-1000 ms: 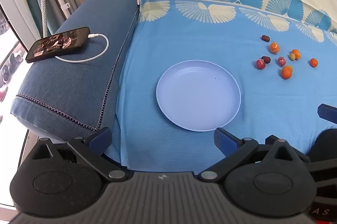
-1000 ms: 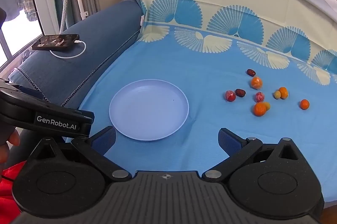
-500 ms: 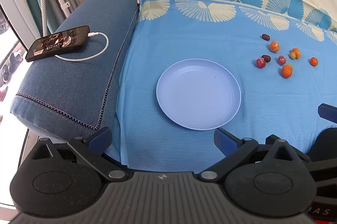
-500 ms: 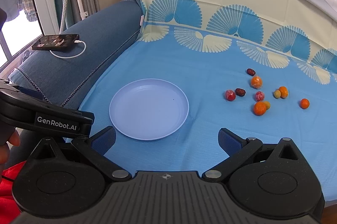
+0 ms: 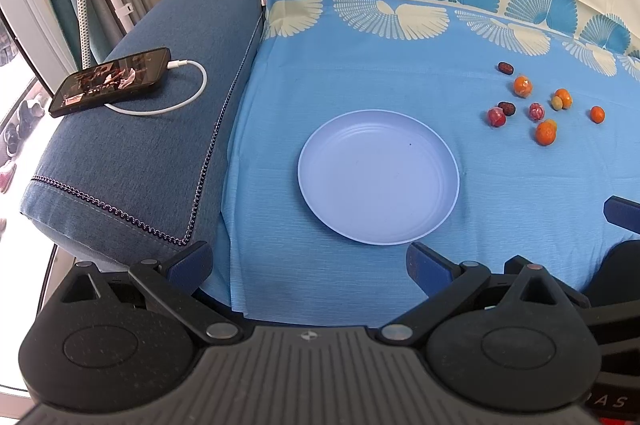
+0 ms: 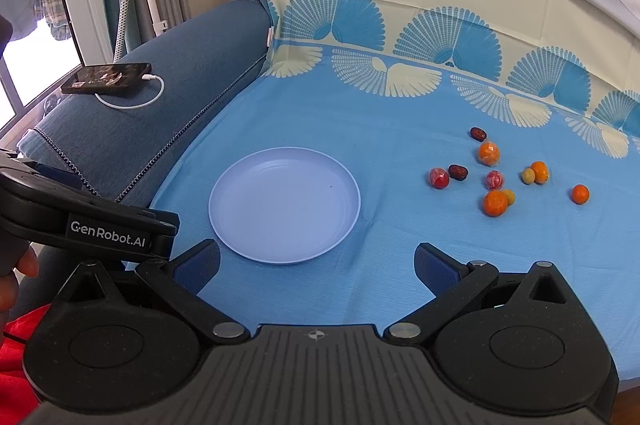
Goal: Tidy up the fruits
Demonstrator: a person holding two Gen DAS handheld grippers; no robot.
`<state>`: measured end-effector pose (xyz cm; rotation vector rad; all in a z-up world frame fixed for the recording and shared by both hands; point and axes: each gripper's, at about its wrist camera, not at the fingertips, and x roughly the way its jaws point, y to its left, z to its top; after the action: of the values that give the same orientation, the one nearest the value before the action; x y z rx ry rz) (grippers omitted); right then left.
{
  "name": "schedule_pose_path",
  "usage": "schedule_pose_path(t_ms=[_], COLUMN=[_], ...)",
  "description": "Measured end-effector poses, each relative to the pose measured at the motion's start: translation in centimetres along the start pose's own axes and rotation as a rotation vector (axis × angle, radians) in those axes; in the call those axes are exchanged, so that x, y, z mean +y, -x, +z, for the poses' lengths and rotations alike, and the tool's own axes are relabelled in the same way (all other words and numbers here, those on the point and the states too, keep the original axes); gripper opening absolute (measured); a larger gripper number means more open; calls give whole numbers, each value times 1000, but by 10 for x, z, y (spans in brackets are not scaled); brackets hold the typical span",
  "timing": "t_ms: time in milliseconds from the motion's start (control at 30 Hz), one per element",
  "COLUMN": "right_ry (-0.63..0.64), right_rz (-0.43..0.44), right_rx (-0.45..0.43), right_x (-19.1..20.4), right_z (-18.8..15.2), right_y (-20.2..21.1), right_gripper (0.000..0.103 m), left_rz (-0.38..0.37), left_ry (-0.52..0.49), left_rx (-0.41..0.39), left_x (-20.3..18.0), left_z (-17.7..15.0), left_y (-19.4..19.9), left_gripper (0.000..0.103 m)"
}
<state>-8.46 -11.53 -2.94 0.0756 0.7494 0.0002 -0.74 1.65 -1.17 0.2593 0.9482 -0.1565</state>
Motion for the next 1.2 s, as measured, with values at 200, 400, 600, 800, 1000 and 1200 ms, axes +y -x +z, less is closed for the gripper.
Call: schedule_pose_path(t_ms=[200, 400, 600, 800, 1000, 1200], right_ry=[1, 0, -7, -72, -199, -356], right_rz=[-1, 1, 11, 23, -103, -282], right_rx=[-3, -3, 4, 19, -50, -128], right_x=[0, 0, -2, -16, -63, -148], right_z=[0, 0, -2, -2, -5, -12], right_y=[0, 0, -2, -10, -16, -38], right_gripper=[103, 103, 103, 103, 103, 103], left_rz=[0, 0, 5, -23, -70, -175], left_ry=[0, 0, -5, -23, -80, -155], left_rx=[0, 0, 7, 10, 39, 63], left_x=[0, 0, -1, -6, -42, -101], left_z=[0, 0, -1, 8, 35, 72], left_y=[0, 0, -2, -3, -17, -54], left_gripper=[103, 103, 103, 103, 103, 103])
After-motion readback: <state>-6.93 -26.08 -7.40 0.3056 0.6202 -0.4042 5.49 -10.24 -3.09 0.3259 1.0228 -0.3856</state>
